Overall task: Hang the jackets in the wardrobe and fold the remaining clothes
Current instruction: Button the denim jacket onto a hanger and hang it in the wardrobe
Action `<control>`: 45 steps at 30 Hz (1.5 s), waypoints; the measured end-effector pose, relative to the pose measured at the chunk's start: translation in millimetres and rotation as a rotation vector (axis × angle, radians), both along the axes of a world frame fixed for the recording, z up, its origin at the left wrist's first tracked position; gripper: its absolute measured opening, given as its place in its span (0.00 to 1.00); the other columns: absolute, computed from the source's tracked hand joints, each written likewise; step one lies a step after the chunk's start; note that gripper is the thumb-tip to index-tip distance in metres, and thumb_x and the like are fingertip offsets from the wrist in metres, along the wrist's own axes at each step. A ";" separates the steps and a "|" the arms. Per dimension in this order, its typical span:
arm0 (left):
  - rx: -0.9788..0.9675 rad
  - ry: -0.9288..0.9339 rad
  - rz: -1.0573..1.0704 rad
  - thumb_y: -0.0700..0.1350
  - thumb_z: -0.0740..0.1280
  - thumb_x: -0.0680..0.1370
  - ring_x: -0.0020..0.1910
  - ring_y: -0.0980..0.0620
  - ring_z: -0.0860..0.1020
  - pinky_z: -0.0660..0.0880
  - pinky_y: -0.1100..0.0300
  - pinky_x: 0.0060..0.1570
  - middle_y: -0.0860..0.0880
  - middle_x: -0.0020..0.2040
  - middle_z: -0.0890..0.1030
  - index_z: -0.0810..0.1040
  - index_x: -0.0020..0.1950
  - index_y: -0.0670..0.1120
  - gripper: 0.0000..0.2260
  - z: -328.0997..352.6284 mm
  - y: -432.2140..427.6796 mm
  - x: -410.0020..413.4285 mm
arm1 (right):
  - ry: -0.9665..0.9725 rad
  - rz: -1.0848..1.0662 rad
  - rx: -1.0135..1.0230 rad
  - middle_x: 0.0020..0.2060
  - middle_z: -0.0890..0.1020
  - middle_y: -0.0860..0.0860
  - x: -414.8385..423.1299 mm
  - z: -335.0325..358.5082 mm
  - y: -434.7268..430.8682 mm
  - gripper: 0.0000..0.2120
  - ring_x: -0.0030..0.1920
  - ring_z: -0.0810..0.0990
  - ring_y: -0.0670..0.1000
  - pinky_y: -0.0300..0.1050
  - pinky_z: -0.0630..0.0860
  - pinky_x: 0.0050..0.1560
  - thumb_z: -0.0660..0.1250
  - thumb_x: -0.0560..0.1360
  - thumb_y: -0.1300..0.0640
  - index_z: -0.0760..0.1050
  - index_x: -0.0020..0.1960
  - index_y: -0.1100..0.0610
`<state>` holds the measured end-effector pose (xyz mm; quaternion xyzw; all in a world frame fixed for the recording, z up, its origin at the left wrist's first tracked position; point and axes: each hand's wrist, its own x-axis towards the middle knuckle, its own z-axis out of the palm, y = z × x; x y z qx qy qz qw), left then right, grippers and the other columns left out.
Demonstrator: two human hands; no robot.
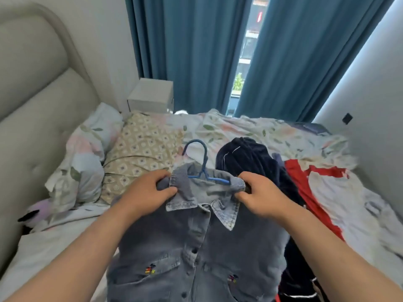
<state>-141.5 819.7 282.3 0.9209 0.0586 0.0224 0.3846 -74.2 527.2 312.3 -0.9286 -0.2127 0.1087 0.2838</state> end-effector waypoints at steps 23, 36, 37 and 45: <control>-0.123 -0.359 -0.135 0.57 0.71 0.72 0.33 0.54 0.76 0.73 0.57 0.37 0.50 0.33 0.80 0.80 0.34 0.46 0.15 403.9 36.5 -77.4 | -0.709 0.066 0.347 0.33 0.79 0.46 -77.7 393.8 1.1 0.07 0.35 0.75 0.46 0.47 0.71 0.39 0.74 0.72 0.55 0.77 0.38 0.51; 0.164 -0.736 -0.035 0.50 0.65 0.76 0.50 0.54 0.81 0.75 0.62 0.49 0.57 0.41 0.85 0.86 0.45 0.56 0.09 440.2 26.9 -149.4 | -0.689 0.226 0.379 0.33 0.78 0.37 -86.3 428.7 24.8 0.09 0.35 0.75 0.38 0.33 0.67 0.36 0.72 0.74 0.57 0.75 0.39 0.47; 0.185 -0.718 -0.028 0.53 0.65 0.76 0.54 0.59 0.79 0.73 0.65 0.52 0.63 0.46 0.84 0.84 0.53 0.62 0.10 441.7 29.0 -157.9 | -0.664 0.275 0.406 0.36 0.80 0.35 -87.9 431.5 29.3 0.09 0.38 0.78 0.37 0.31 0.69 0.39 0.72 0.74 0.57 0.76 0.43 0.45; 0.402 -0.695 0.353 0.62 0.68 0.69 0.51 0.63 0.79 0.76 0.53 0.55 0.69 0.50 0.81 0.74 0.57 0.75 0.17 445.7 1.1 -220.2 | -0.774 0.530 0.173 0.59 0.72 0.28 -102.1 430.3 51.5 0.45 0.57 0.72 0.34 0.37 0.71 0.58 0.70 0.59 0.27 0.53 0.71 0.29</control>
